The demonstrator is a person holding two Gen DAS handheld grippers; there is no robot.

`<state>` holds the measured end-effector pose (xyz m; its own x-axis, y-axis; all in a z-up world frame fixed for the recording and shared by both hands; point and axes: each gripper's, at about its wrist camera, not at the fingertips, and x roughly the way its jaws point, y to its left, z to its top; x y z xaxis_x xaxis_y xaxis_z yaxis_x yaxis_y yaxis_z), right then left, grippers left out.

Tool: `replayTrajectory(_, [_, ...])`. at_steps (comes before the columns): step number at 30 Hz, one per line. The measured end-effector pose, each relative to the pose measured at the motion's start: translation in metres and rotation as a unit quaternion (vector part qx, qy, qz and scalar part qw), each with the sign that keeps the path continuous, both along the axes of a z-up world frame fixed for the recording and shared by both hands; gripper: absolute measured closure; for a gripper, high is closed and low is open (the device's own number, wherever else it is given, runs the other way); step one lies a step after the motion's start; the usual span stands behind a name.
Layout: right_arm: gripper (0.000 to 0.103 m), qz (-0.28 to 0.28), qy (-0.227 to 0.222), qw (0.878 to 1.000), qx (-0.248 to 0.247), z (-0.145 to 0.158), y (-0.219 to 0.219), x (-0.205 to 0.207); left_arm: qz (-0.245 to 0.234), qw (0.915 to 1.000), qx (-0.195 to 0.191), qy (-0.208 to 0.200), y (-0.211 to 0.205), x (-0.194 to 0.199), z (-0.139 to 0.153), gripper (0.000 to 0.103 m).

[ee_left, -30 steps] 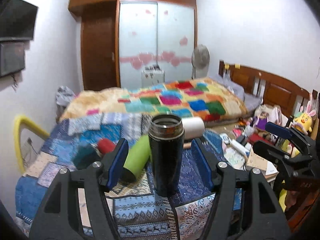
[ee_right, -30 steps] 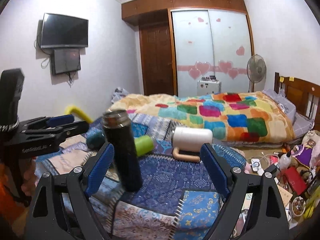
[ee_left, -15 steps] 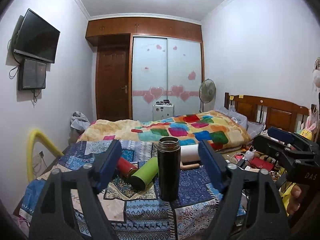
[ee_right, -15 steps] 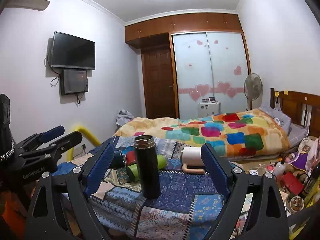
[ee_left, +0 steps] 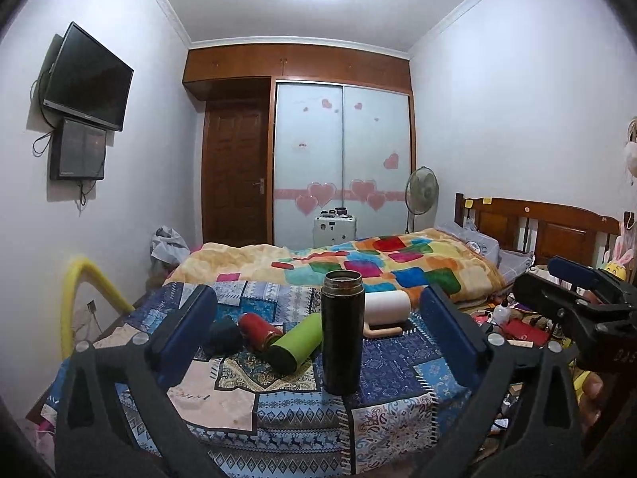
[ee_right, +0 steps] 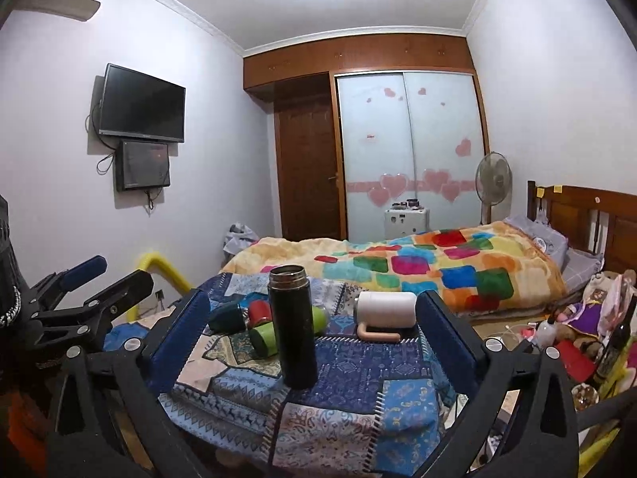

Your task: Flip cup upright

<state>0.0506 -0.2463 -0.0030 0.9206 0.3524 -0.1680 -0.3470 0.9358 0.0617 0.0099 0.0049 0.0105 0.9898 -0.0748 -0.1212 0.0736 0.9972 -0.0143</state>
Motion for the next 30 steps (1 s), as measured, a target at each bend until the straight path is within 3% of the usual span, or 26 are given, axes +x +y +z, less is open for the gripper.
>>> replayTrajectory(30, [0.000, -0.006, -0.007, 1.000, -0.003, 0.0006, 0.0023, -0.0075, 0.009, 0.9999, 0.004, 0.007, -0.0024, 0.0012, -0.0055, 0.000])
